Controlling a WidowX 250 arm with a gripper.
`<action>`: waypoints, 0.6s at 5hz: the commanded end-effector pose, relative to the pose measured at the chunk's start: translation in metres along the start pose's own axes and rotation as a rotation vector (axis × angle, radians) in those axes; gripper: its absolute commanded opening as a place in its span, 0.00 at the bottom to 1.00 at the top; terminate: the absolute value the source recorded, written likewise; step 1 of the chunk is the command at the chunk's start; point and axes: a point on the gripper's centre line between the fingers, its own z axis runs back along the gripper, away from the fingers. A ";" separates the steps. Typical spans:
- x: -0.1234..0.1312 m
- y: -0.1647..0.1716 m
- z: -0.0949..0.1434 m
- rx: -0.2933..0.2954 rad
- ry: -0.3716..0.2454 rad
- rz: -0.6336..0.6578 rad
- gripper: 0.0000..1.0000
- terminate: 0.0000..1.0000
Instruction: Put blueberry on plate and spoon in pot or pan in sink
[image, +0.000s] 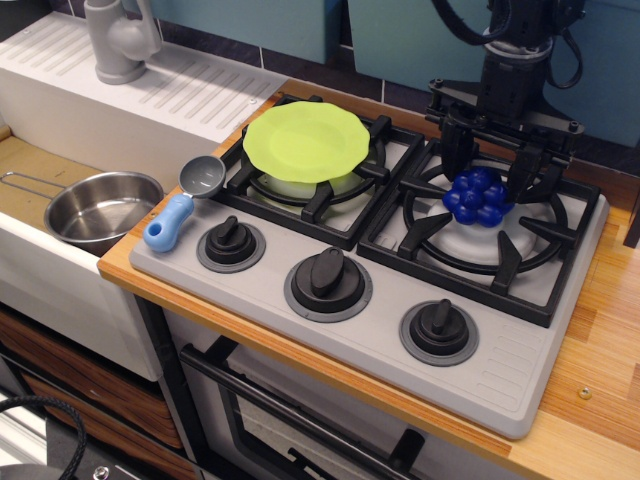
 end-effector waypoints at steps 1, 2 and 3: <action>0.003 0.009 0.055 0.006 -0.056 -0.039 0.00 0.00; 0.001 0.015 0.064 0.016 -0.055 -0.056 0.00 0.00; 0.001 0.022 0.070 0.021 -0.062 -0.078 0.00 0.00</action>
